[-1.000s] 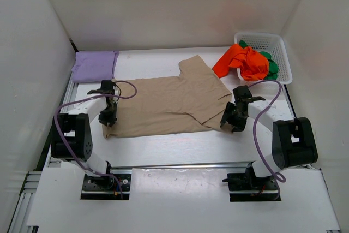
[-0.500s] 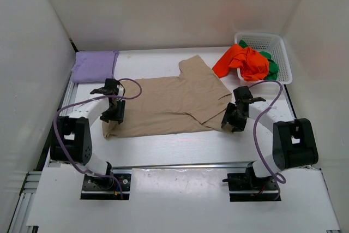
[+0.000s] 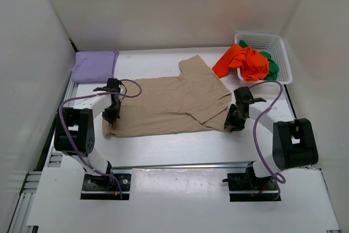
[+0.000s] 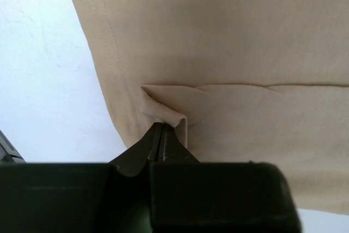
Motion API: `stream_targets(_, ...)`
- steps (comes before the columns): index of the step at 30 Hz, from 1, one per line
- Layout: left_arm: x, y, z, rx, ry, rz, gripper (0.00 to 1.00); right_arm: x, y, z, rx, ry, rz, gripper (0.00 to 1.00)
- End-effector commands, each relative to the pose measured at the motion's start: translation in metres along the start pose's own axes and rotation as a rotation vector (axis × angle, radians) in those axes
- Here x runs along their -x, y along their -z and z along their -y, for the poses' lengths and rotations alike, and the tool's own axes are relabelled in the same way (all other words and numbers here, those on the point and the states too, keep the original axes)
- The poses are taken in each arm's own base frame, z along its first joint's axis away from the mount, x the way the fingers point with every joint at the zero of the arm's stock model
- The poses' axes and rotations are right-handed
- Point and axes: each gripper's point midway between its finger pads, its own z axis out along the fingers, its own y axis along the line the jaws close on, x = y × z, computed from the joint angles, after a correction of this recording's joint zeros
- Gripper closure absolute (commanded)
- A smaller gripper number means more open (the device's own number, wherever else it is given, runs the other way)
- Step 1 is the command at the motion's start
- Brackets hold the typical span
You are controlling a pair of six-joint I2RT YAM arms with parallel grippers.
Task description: Fold and stack the t-shirts
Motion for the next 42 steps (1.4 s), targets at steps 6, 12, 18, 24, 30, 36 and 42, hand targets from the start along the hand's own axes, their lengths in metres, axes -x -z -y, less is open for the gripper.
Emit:
stream_targets(6,0.013,0.010,-0.036,0.051,0.117,0.071,0.90,-0.024,-0.013,0.023,-0.057,-0.020,-0.066,0.91)
stream_targets(12,0.026,0.020,-0.066,0.012,0.253,0.125,0.90,-0.020,0.002,0.030,-0.048,-0.028,-0.017,1.00)
stream_targets(18,0.028,0.021,-0.063,-0.028,0.260,0.119,0.90,-0.020,0.022,0.031,-0.024,-0.016,0.032,1.00)
stream_targets(24,0.043,0.021,-0.069,-0.068,0.290,0.130,0.82,-0.022,0.038,0.026,0.012,0.004,0.036,1.00)
stream_targets(30,0.046,0.030,-0.067,-0.096,0.286,0.115,0.31,-0.021,0.046,0.013,0.085,0.009,0.042,1.00)
stream_targets(36,0.048,0.061,-0.051,-0.168,0.259,0.179,0.32,-0.024,0.042,0.016,0.073,-0.001,0.038,1.00)
stream_targets(42,-0.043,0.027,-0.036,-0.229,0.295,-0.192,0.24,-0.024,0.042,0.018,0.064,0.008,0.043,1.00)
